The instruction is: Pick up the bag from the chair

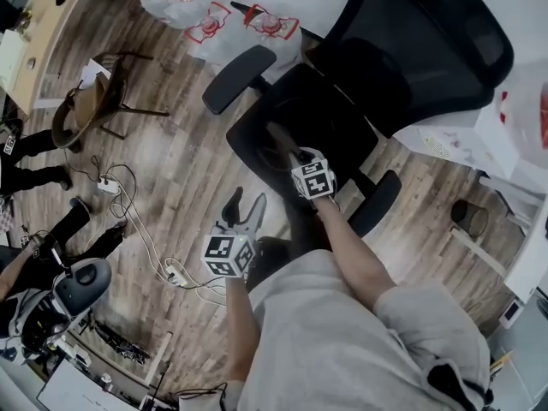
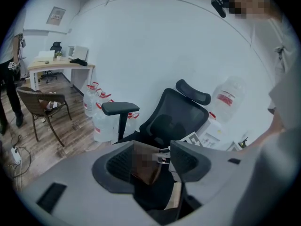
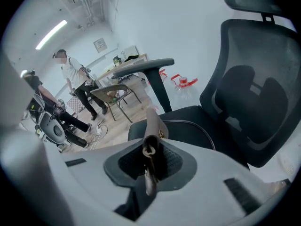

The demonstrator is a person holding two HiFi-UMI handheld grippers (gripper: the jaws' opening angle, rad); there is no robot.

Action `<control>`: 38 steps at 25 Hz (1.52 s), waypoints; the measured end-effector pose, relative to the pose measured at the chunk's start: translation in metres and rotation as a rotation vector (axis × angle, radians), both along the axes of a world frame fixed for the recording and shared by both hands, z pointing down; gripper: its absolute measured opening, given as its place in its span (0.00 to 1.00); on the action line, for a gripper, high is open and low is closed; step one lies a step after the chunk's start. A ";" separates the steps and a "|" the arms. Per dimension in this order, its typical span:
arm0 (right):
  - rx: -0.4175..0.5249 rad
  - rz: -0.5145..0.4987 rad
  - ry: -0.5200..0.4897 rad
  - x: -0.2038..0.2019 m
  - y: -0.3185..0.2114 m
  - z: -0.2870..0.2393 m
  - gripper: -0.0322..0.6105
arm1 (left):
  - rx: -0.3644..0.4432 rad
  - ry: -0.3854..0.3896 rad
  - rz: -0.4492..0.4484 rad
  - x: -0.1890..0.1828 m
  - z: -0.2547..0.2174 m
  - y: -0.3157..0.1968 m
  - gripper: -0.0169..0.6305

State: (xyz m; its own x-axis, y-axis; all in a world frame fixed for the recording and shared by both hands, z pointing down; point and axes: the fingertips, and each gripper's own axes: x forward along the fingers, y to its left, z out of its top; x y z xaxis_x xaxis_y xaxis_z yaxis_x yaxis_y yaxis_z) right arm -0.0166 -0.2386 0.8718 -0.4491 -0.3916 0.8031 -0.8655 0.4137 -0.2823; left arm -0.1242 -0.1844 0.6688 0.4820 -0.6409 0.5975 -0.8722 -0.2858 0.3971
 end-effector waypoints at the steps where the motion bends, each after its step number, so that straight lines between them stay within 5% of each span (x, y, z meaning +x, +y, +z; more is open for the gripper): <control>1: 0.008 0.000 -0.001 0.001 0.001 -0.004 0.14 | 0.005 -0.002 -0.002 -0.001 -0.002 0.001 0.39; 38: 0.364 -0.129 -0.152 -0.011 -0.061 -0.230 0.12 | 0.311 -0.011 -0.203 -0.066 -0.119 -0.021 0.38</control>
State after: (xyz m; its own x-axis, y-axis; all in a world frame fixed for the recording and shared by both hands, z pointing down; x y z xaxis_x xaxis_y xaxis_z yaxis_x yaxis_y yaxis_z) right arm -0.0276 -0.2999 0.6417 -0.6157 -0.5706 0.5434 -0.7598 0.6126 -0.2178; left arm -0.1903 -0.2056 0.5501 0.3211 -0.8745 0.3634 -0.9271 -0.2119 0.3091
